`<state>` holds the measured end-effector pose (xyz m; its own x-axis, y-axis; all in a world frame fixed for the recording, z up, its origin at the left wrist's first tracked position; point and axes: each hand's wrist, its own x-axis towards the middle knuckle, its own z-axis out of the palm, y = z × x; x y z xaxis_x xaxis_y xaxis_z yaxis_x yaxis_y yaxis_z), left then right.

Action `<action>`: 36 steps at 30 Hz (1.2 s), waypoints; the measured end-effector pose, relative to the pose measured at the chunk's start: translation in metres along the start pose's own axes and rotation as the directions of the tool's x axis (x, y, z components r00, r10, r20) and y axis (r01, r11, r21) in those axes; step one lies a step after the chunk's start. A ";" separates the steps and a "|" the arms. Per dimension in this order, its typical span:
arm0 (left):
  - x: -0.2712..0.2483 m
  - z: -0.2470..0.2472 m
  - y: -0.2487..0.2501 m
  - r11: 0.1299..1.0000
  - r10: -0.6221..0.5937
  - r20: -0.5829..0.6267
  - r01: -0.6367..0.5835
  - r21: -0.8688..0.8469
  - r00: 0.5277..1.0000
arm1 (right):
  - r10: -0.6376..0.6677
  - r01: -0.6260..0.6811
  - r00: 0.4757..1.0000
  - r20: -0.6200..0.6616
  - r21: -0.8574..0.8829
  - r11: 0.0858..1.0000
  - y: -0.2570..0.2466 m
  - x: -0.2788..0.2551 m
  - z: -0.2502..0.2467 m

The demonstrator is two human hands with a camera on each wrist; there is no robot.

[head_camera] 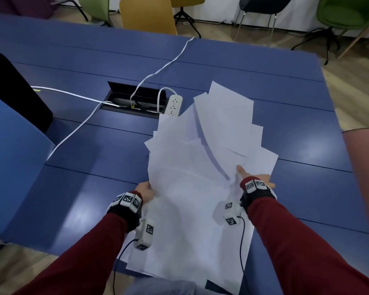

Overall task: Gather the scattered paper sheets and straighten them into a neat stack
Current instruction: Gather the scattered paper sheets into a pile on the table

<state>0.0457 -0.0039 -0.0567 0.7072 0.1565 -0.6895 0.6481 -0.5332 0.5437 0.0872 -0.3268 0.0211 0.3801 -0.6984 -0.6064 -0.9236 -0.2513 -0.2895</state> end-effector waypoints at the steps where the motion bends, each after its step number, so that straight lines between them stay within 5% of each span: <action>1: 0.000 -0.001 0.001 1.000 -0.002 0.011 0.002 0.008 1.000 | -0.016 0.015 1.000 0.003 0.017 1.000 -0.001 0.004 -0.006; 6: 0.001 -0.001 0.007 0.997 -0.003 0.008 0.002 0.072 1.000 | -0.091 0.070 0.986 0.140 0.151 0.986 -0.016 0.026 -0.010; 9: 0.001 -0.001 0.007 0.998 -0.010 0.021 0.009 0.067 1.000 | -0.175 0.045 0.945 0.278 0.419 0.907 -0.025 0.034 0.014; 12: -0.005 -0.001 0.010 0.998 0.002 0.003 -0.002 0.057 1.000 | -0.166 0.010 0.949 0.270 0.498 0.867 -0.024 0.043 0.035; 15: -0.012 0.002 0.014 1.000 -0.006 -0.035 0.007 0.025 0.999 | -0.141 0.096 0.980 0.139 0.287 0.953 -0.014 0.034 0.036; 18: -0.019 0.004 0.018 1.000 -0.022 -0.056 0.021 -0.016 0.998 | -0.279 0.276 0.960 -0.002 0.142 0.951 -0.011 0.030 0.032; 21: -0.020 0.001 0.020 0.999 -0.029 -0.013 0.029 -0.014 1.000 | -0.407 0.419 0.905 0.122 -0.096 0.903 -0.016 0.035 0.035; 25: -0.003 -0.001 0.005 1.000 -0.022 0.024 0.022 -0.005 0.999 | -0.421 0.472 0.877 0.232 -0.245 0.847 -0.015 0.048 0.038; 29: -0.017 0.002 0.012 0.999 0.014 0.006 -0.014 -0.030 1.000 | -0.437 0.473 0.881 0.180 -0.340 0.813 -0.013 0.055 0.039; 36: -0.021 0.004 0.020 0.988 -0.063 -0.036 0.057 -0.146 0.997 | -0.548 0.469 0.827 0.126 -0.693 0.548 -0.012 0.051 0.035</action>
<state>0.0426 -0.0210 -0.0338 0.6745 0.2200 -0.7047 0.7220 -0.3961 0.5673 0.1191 -0.3358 -0.0319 0.8268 -0.3552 -0.4360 -0.3622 -0.9294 0.0704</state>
